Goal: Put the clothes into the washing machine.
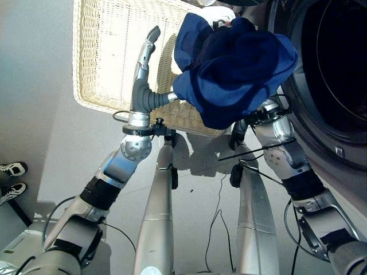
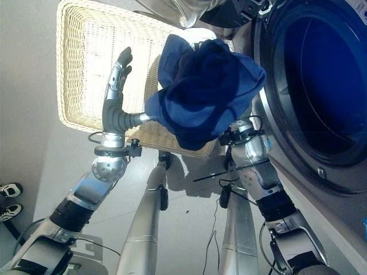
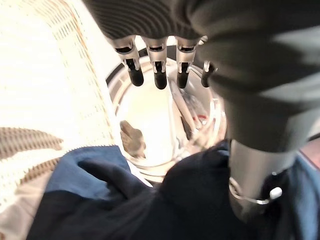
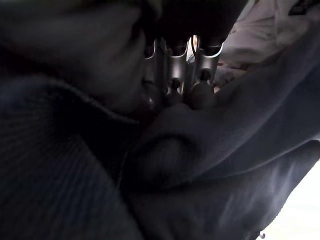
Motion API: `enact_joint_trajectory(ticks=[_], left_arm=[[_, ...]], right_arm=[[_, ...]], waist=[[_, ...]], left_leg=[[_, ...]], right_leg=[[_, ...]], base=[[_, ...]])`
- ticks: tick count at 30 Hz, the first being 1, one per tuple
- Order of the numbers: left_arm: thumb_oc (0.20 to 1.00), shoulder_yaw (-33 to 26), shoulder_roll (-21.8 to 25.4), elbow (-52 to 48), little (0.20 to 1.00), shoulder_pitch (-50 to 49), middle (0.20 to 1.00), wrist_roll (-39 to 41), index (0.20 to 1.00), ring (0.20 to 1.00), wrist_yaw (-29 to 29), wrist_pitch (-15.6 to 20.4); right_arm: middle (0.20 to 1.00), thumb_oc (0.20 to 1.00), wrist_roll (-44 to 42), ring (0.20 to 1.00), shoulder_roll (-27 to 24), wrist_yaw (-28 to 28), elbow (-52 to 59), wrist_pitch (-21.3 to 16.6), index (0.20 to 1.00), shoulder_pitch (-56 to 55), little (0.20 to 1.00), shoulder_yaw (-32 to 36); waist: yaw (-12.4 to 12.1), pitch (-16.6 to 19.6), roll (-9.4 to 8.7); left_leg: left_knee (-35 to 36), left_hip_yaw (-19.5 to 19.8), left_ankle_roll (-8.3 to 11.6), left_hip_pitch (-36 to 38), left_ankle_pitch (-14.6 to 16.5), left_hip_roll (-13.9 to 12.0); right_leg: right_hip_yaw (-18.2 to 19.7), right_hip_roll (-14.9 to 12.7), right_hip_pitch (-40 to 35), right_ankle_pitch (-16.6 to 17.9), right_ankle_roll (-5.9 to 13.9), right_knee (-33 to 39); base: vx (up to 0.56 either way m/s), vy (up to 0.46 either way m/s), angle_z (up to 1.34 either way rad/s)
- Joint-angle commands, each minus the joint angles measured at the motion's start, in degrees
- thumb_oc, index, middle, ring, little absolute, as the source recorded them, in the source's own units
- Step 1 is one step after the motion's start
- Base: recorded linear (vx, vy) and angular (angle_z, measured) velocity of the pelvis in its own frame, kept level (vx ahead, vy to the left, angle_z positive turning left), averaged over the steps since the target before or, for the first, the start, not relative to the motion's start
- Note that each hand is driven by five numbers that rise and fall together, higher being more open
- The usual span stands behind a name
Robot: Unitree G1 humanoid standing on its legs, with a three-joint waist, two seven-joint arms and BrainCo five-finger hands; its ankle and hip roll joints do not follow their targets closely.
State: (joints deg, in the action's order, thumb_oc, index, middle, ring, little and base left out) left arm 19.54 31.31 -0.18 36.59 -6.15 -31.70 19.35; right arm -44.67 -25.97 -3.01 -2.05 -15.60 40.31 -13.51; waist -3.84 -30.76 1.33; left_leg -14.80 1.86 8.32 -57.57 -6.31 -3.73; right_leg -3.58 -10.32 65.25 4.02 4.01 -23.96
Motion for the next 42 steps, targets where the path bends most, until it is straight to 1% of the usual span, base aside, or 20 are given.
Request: enact_joint_trajectory(ticks=[1,2,4,6,10,19,23,26,28,29,32,34,35,36,37,38,39,40,41,42], left_arm=[[1.0,-1.0,-0.2,-1.7,1.0,3.1,1.0,-8.9,1.0,1.0,-4.7,-1.8],[1.0,-0.2,2.2,3.6,1.0,4.9,1.0,-8.5,1.0,1.0,-8.2,-8.6],[1.0,0.2,2.6,4.9,1.0,5.1,1.0,-7.9,1.0,1.0,-9.4,-8.8],[1.0,0.2,2.6,6.6,1.0,5.1,1.0,-8.1,1.0,1.0,-11.1,-9.8],[1.0,0.1,3.3,10.1,1.0,5.2,1.0,-7.7,1.0,1.0,-12.0,-11.4],[1.0,-0.5,3.7,14.6,1.0,5.6,1.0,-6.9,1.0,1.0,-13.5,-12.6],[1.0,-0.6,3.5,17.4,1.0,6.0,1.0,-5.8,1.0,1.0,-16.4,-12.1],[1.0,-0.9,3.0,19.2,1.0,6.2,1.0,-4.1,1.0,1.0,-17.8,-11.6],[1.0,-1.3,2.1,22.0,1.0,6.3,1.0,-1.3,1.0,1.0,-18.7,-9.3],[1.0,-1.4,1.9,22.6,1.0,6.3,1.0,-1.2,1.0,1.0,-18.9,-8.9],[1.0,-1.3,1.1,26.8,1.0,7.0,1.0,0.6,1.0,1.0,-19.9,-7.7],[1.0,-1.1,0.8,30.0,1.0,7.8,1.0,2.1,1.0,1.0,-20.3,-6.5],[1.0,-1.0,0.8,30.9,1.0,7.9,1.0,2.5,1.0,1.0,-20.3,-6.0],[1.0,-0.8,0.6,32.8,1.0,8.4,1.0,3.2,1.0,1.0,-20.4,-4.9],[1.0,-0.5,0.5,33.9,1.0,8.8,1.0,3.3,1.0,1.0,-20.6,-4.6],[1.0,0.2,0.5,35.8,1.0,9.5,1.0,4.6,1.0,1.0,-20.5,-4.2],[1.0,0.3,0.5,36.1,1.0,9.8,1.0,4.8,1.0,1.0,-20.5,-4.1],[1.0,1.3,0.7,38.6,1.0,11.2,1.0,6.1,1.0,1.0,-20.5,-3.6],[1.0,1.6,1.0,39.3,1.0,11.7,1.0,6.7,1.0,1.0,-20.2,-3.4],[1.0,2.2,1.5,41.1,1.0,13.0,1.0,8.0,1.0,1.0,-19.6,-2.9]], right_arm=[[0.2,0.2,-1.6,0.2,-0.8,1.0,8.9,-5.5,0.2,-0.3,0.2,1.4],[0.2,0.2,-6.5,0.2,-1.2,2.1,9.5,-9.2,0.2,-0.7,0.2,3.3],[0.2,0.2,-6.8,0.2,-1.0,2.3,9.8,-10.0,0.2,-0.8,0.2,3.4],[0.2,0.2,-7.3,0.2,-0.9,2.8,10.5,-11.2,0.2,-1.3,0.2,3.8],[0.2,0.2,-9.6,0.2,-0.7,4.0,11.9,-13.2,0.2,-1.9,0.2,4.8],[0.2,0.2,-10.2,0.2,-0.2,5.4,13.2,-14.8,0.2,-2.8,0.2,5.8],[0.2,0.2,-9.8,0.2,0.0,5.6,13.5,-16.4,0.2,-2.6,0.2,5.9],[0.2,0.2,-9.9,0.2,0.3,4.7,13.4,-17.8,0.2,-2.2,0.2,6.2],[0.2,0.2,-10.4,0.2,0.8,1.4,12.5,-19.5,0.2,-1.8,0.2,6.9],[0.2,0.2,-10.5,0.2,0.9,0.8,12.2,-19.8,0.2,-1.7,0.2,7.1],[0.2,0.2,-11.2,0.2,1.0,-5.1,9.0,-19.9,0.2,-1.0,0.2,8.5],[0.2,0.2,-13.6,0.2,0.6,-9.0,5.2,-19.2,0.2,-0.3,0.2,9.7],[0.2,0.2,-14.7,0.2,0.3,-9.3,4.1,-19.0,0.2,-0.1,0.2,10.1],[0.2,0.2,-16.9,0.2,-0.2,-10.9,1.0,-18.6,0.2,0.3,0.2,10.8],[0.2,0.2,-18.3,0.2,-0.6,-10.7,-1.1,-18.5,0.2,0.6,0.2,11.2],[0.2,0.2,-20.4,0.2,-1.7,-12.2,-5.5,-18.1,0.2,1.4,0.2,11.7],[0.2,0.2,-20.7,0.2,-1.9,-12.3,-6.1,-18.0,0.2,1.7,0.2,11.8],[0.2,0.2,-24.3,0.2,-3.6,-12.1,-12.9,-17.5,0.2,3.3,0.2,11.8],[0.2,0.2,-25.0,0.2,-4.1,-12.1,-15.2,-17.0,0.2,3.7,0.2,11.8],[0.2,0.2,-27.0,0.2,-6.0,-13.5,-20.7,-14.8,0.2,5.3,0.2,11.1]], waist=[[1.6,1.0,2.65],[2.2,1.0,2.27],[2.4,1.0,2.19],[2.7,1.0,2.03],[3.2,1.0,1.91],[3.9,1.0,1.76],[4.1,1.0,1.67],[4.2,1.0,1.53],[4.4,1.0,1.46],[4.4,1.0,1.42],[4.7,1.0,1.31],[4.8,1.0,1.24],[4.9,1.0,1.22],[4.9,1.0,1.18],[4.9,1.0,1.19],[4.9,1.0,1.18],[4.9,1.0,1.21],[4.9,1.0,1.21],[4.9,1.0,1.17],[4.8,1.0,1.09]], left_leg=[[-1.1,-0.5,-5.72,-2.4,-0.7,6.9],[-1.6,-1.0,-5.51,-2.8,-0.6,6.2],[-1.5,-1.0,-5.46,-2.8,-0.7,6.1],[-1.5,-1.2,-5.39,-2.9,-0.7,5.9],[-1.5,-1.6,-5.1,-2.8,-0.7,5.6],[-1.1,-2.2,-4.69,-2.6,-0.7,5.0],[-0.8,-2.4,-4.56,-2.4,-0.9,4.7],[-0.8,-2.5,-4.45,-2.3,-0.9,4.6],[-0.6,-2.7,-4.23,-2.1,-1.0,4.4],[-0.6,-2.7,-4.21,-2.1,-1.0,4.3],[-0.9,-3.0,-3.96,-2.2,-0.9,4.1],[-0.8,-3.2,-3.79,-2.0,-0.9,3.9],[-0.8,-3.3,-3.74,-1.9,-0.8,3.9],[-0.6,-3.4,-3.65,-1.8,-0.8,3.8],[-0.6,-3.4,-3.62,-1.8,-0.8,3.8],[-0.5,-3.4,-3.54,-1.7,-0.7,3.7],[-0.4,-3.4,-3.53,-1.7,-0.7,3.7],[-0.3,-3.4,-3.42,-1.8,-0.6,3.5],[-0.3,-3.4,-3.33,-1.7,-0.6,3.5],[-0.3,-3.4,-3.2,-1.7,-0.5,3.4]], right_leg=[[-7.4,2.5,-1.6,4.6,4.57,4.1],[-7.2,2.5,-1.1,4.6,4.7,3.4],[-7.1,2.6,-0.9,4.6,4.76,3.1],[-7.0,2.7,-0.7,4.6,4.79,3.1],[-6.7,2.9,-0.7,4.6,4.87,3.0],[-6.1,3.1,-0.6,4.6,4.95,3.1],[-5.9,3.3,-0.6,4.7,4.98,3.1],[-5.8,3.4,-0.7,4.6,4.98,3.2],[-5.6,3.6,-0.8,4.6,5.02,3.2],[-5.6,3.6,-0.8,4.7,5.02,3.2],[-5.4,3.8,-0.8,4.7,5.04,3.1],[-5.3,4.0,-1.0,4.6,5.07,3.1],[-5.3,4.0,-1.0,4.6,5.08,3.1],[-5.3,4.0,-1.2,4.6,5.09,3.2],[-5.3,4.0,-1.2,4.6,5.09,3.3],[-5.2,4.1,-1.3,4.6,5.06,3.4],[-5.2,4.1,-1.3,4.7,5.06,3.4],[-5.3,4.1,-1.2,4.7,5.02,3.5],[-5.3,4.1,-1.2,4.7,5.04,3.5],[-5.3,4.1,-1.2,4.7,4.96,3.7]], base=[[0.0,0.0,0.0],[0.0,0.0,0.0],[0.0,0.0,0.0],[0.0,0.0,0.0],[0.0,0.0,0.0],[0.0,0.0,0.0],[0.0,0.0,0.0],[0.0,0.0,0.0],[0.0,0.0,0.0],[0.0,0.0,0.0],[0.0,0.0,0.0],[0.0,0.0,0.0],[0.0,0.0,0.0],[0.0,0.0,0.0],[0.0,0.0,0.0],[0.0,0.0,0.0],[0.0,0.002,-0.06],[0.0,-0.003,-0.07],[0.0,-0.009,-0.08],[0.0,-0.01,-0.05]])
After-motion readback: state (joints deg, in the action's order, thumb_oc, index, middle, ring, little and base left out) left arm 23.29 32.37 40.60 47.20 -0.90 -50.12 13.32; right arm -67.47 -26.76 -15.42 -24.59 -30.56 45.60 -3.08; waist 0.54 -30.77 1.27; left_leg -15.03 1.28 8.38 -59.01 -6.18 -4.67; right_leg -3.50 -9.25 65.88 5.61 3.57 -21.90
